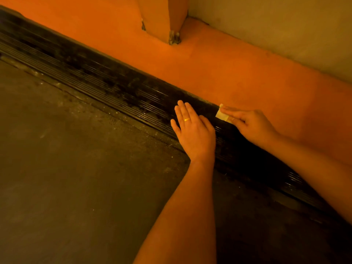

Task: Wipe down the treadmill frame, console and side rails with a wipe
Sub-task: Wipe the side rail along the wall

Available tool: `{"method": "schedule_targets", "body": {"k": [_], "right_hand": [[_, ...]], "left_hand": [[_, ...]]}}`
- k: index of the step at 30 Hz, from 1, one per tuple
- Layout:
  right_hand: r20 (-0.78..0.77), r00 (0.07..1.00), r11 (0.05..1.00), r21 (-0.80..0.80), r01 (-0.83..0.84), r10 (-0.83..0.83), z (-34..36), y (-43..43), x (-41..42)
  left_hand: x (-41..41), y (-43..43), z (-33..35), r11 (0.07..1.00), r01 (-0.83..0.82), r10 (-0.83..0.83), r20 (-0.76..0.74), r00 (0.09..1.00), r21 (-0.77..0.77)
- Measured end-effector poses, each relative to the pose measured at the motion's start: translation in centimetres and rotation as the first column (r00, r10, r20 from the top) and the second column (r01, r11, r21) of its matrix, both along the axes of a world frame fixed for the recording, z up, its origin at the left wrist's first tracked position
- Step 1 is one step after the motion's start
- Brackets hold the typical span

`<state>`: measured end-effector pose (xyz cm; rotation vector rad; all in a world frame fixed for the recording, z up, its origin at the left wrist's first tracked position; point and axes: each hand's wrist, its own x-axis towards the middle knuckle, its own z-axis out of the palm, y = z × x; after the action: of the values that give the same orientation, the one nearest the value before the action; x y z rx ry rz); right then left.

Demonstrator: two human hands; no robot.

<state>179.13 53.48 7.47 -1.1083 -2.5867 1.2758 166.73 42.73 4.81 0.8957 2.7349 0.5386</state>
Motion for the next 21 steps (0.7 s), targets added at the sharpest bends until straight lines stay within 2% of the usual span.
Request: {"method": "schedule_targets", "body": {"k": [5, 13, 18, 21], "right_hand": [[0.009, 1.0, 1.0, -0.021, 0.009, -0.009, 0.0, 0.2, -0.4], [0.054, 0.998, 0.998, -0.045, -0.043, 0.045, -0.5, 1.3, -7.0], [-0.027, 0.995, 0.992, -0.077, -0.095, 0.094, -0.3, 1.2, -4.2], [-0.009, 0.996, 0.994, -0.065, -0.087, 0.087, -0.7, 1.2, -4.3]], "left_hand": [[-7.8, 1.1, -0.2, 0.978, -0.196, 0.193, -0.049, 0.98, -0.071], [-7.6, 1.6, -0.8, 0.973, -0.224, 0.217, -0.099, 0.971, -0.064], [-7.4, 1.6, -1.1, 0.975, -0.219, 0.212, -0.127, 0.969, -0.045], [-7.4, 1.6, -1.1, 0.975, -0.221, 0.213, -0.141, 0.967, -0.039]]}}
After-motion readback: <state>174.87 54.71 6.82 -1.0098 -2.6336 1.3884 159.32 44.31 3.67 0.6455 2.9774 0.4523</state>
